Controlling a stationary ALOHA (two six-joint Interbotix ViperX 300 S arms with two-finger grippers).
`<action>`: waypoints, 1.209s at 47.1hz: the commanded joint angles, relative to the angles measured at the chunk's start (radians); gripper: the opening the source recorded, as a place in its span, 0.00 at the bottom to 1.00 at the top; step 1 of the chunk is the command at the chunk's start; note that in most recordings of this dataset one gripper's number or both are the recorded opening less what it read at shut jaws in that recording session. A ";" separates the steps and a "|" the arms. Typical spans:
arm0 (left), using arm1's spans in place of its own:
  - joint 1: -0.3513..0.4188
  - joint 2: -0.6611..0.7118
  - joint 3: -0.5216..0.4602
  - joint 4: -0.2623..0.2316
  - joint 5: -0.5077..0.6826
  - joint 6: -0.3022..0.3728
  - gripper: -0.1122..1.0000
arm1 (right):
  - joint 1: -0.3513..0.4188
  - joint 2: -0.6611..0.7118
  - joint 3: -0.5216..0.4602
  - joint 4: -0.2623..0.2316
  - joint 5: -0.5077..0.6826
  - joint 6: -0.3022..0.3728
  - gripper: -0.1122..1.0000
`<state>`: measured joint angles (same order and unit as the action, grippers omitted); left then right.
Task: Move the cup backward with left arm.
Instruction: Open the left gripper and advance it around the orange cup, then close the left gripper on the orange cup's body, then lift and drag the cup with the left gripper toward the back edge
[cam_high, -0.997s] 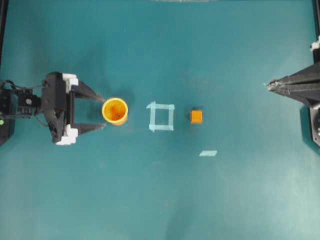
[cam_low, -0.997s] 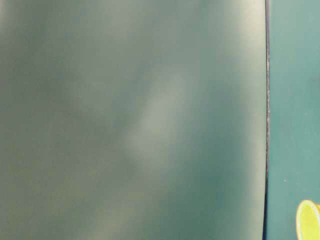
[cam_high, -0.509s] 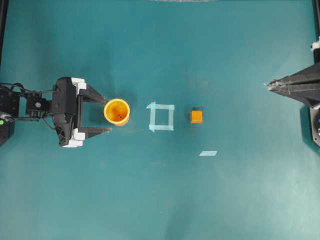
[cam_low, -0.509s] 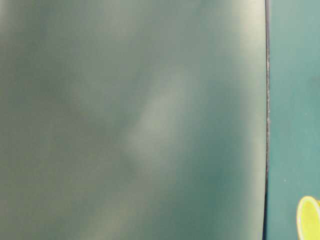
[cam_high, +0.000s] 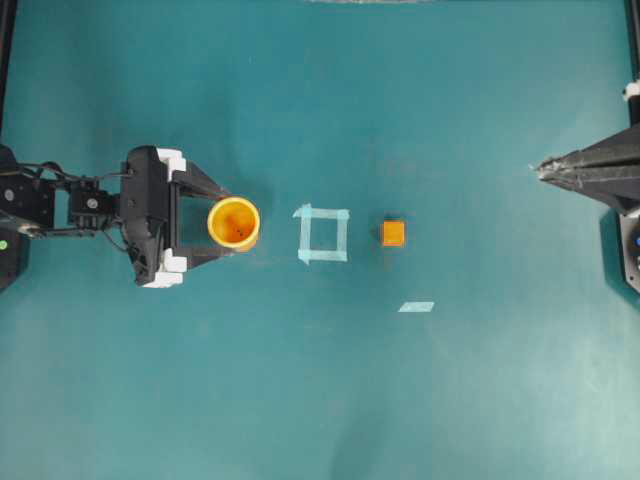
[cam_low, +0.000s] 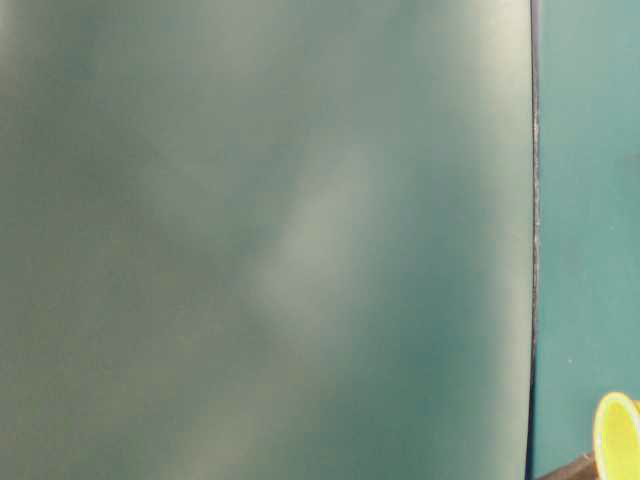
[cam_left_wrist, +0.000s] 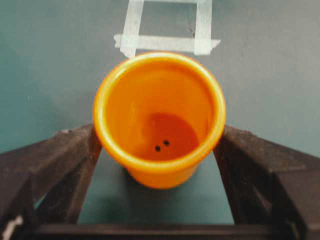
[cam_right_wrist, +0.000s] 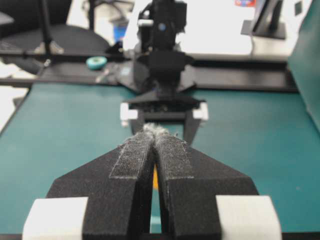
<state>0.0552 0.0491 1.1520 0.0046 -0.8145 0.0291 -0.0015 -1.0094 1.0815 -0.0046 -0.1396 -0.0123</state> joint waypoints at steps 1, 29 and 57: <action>0.002 -0.003 -0.023 0.002 -0.011 0.002 0.84 | -0.002 0.002 -0.031 -0.002 -0.005 0.000 0.10; 0.000 0.018 -0.034 0.003 0.002 0.003 0.68 | -0.002 0.003 -0.032 -0.002 -0.003 0.003 0.10; 0.123 0.017 -0.091 0.002 0.014 0.055 0.68 | -0.002 0.005 -0.035 -0.002 -0.003 0.012 0.10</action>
<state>0.1488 0.0813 1.0891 0.0061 -0.8084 0.0859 -0.0031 -1.0094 1.0799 -0.0046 -0.1381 -0.0015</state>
